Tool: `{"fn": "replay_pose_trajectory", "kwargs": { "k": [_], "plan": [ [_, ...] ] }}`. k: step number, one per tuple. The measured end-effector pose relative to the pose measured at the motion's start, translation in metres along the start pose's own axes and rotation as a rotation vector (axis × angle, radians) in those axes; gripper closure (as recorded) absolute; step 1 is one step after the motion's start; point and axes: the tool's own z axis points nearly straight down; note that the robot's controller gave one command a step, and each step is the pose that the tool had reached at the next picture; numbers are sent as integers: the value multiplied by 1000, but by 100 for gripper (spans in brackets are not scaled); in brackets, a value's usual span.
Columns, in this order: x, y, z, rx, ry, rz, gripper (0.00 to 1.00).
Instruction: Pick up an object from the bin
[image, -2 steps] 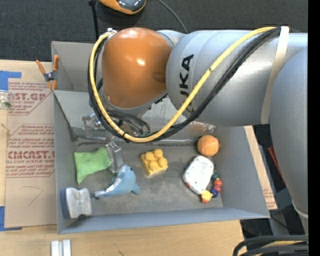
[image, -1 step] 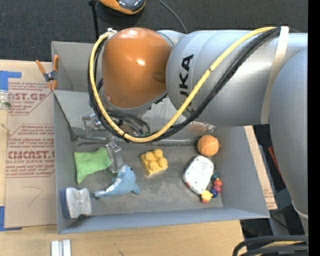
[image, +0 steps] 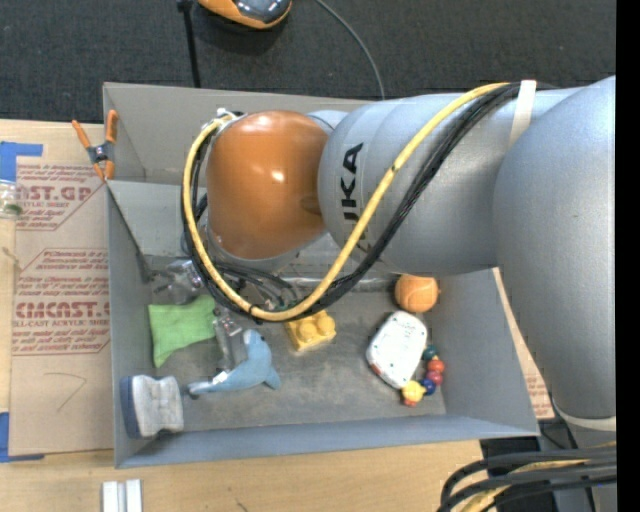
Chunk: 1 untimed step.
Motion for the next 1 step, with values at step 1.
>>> {"fn": "replay_pose_trajectory", "kwargs": {
  "k": [1],
  "plan": [
    [-6,4,32,-1,6,72,0]
  ]
}}
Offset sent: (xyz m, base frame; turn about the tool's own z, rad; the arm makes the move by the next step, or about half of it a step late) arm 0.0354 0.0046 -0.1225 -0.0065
